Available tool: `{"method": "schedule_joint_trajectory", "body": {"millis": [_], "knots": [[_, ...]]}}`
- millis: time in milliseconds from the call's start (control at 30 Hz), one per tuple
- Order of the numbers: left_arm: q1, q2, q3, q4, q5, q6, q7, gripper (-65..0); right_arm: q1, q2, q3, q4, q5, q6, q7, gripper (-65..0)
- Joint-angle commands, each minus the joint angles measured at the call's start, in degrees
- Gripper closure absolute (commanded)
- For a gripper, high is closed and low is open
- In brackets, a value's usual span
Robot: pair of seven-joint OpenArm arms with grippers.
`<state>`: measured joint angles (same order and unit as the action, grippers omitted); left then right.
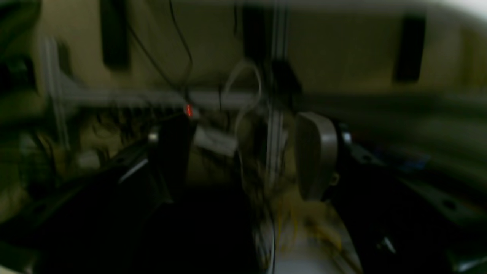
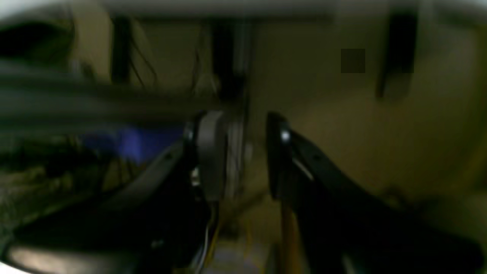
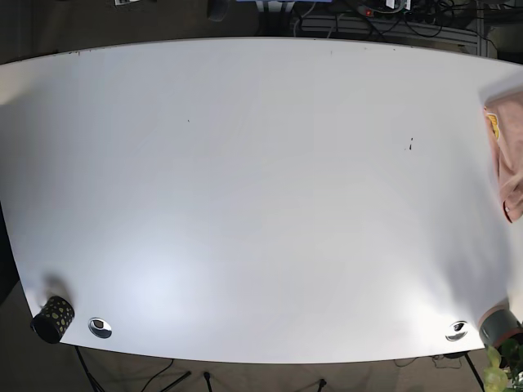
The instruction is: Fold the T-shirt properly
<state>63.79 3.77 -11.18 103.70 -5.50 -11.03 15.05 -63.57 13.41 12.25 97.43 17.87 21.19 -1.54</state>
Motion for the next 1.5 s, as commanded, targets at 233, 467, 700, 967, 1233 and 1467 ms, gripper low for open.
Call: {"method": "schedule_joint_trajectory", "body": {"millis": [233, 467, 700, 967, 1233, 1467], "knots": [[-9.6, -2.0, 0.3, -19.3, -0.1, -0.1, -0.5, -38.6, 6.3, 1.7, -7.2, -15.2, -3.1, 0.22, 0.9, -17.3], [-20.7, -3.0, 0.1, -36.5, 0.1, 0.0, -3.8, -38.5, 14.6, 0.5, -10.9, -26.4, -9.1, -0.31, 1.0, -17.3], [-30.1, -4.0, 0.1, -53.4, -0.2, 0.0, -6.9, -38.5, 23.1, -1.3, -11.2, -35.4, -9.5, -0.31, 1.0, -17.3], [-33.6, -4.6, 0.2, -59.2, 0.2, 0.0, -11.5, -38.5, 32.4, -1.3, -11.2, -46.7, -9.5, -0.31, 1.0, -17.3], [-36.8, -5.1, 0.3, -63.7, 0.0, 0.0, -12.0, -38.5, 33.6, -1.3, -11.2, -47.8, -9.5, -0.22, 1.0, -17.3], [-32.7, -4.8, 0.2, -57.0, 0.0, 0.0, -11.9, -38.5, 29.0, -0.8, -10.9, -44.8, -9.1, 0.04, 1.0, -17.3]]}}
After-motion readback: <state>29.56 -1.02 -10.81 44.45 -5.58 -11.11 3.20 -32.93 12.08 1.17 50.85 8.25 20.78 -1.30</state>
